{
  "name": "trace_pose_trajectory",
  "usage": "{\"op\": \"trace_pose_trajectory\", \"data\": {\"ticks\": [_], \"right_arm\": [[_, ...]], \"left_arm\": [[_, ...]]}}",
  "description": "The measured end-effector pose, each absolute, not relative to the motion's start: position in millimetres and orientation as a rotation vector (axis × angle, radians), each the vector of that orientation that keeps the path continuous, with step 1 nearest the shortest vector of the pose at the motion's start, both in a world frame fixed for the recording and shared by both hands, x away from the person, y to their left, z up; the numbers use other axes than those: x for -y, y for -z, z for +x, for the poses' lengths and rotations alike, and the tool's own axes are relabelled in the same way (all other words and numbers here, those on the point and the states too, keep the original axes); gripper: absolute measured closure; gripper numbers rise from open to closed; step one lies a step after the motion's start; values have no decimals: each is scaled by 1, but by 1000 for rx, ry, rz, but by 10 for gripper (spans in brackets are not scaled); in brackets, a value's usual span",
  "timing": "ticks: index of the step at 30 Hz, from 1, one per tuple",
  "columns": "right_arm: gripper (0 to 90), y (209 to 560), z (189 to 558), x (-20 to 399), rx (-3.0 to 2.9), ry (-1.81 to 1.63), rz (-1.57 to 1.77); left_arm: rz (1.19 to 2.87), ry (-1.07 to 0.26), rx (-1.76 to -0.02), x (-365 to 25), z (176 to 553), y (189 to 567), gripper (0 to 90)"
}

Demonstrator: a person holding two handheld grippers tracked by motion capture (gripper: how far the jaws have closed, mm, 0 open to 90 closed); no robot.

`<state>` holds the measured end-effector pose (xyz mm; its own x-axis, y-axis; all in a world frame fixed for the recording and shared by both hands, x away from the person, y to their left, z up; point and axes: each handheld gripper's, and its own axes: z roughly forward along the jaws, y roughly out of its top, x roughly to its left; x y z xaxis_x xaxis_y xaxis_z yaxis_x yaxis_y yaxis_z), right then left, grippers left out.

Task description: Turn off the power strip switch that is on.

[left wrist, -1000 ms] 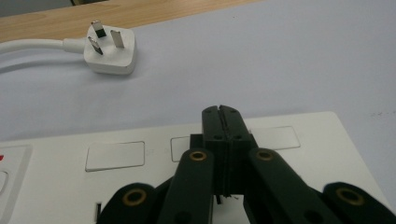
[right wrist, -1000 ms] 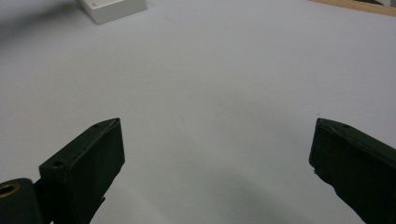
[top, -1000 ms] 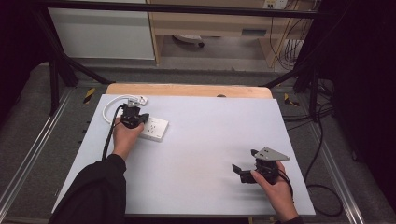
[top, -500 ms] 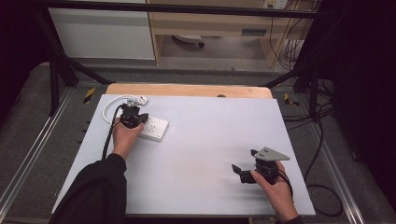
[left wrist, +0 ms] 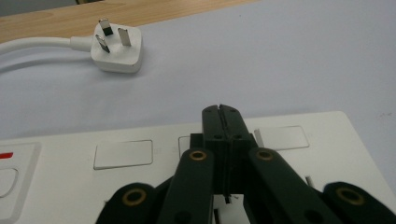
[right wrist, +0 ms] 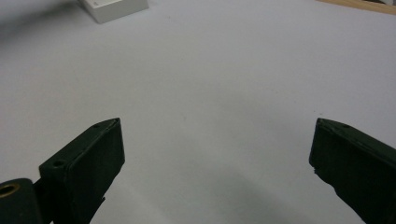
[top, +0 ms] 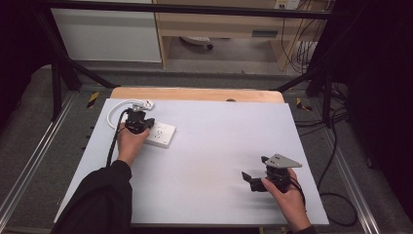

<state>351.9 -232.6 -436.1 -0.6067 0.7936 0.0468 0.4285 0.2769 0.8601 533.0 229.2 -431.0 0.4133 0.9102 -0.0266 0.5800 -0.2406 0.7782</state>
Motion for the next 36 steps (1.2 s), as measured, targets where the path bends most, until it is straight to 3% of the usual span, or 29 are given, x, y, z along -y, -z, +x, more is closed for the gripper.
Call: {"op": "trace_pose_trajectory", "data": {"ticks": [23, 30, 33, 36], "right_arm": [[38, 436, 352, 233, -2165, -1271, 1096], [37, 437, 352, 232, -2170, -1268, 1097], [37, 437, 352, 232, -2171, -1271, 1095], [38, 437, 353, 232, -2172, -1271, 1097]], "left_arm": [[1967, -625, -1276, -226, 529, 430, 900], [1984, -613, -1270, -224, 528, 429, 900], [1973, -543, -1259, -221, 527, 430, 900], [1999, -572, -1238, -214, 527, 430, 900]]}}
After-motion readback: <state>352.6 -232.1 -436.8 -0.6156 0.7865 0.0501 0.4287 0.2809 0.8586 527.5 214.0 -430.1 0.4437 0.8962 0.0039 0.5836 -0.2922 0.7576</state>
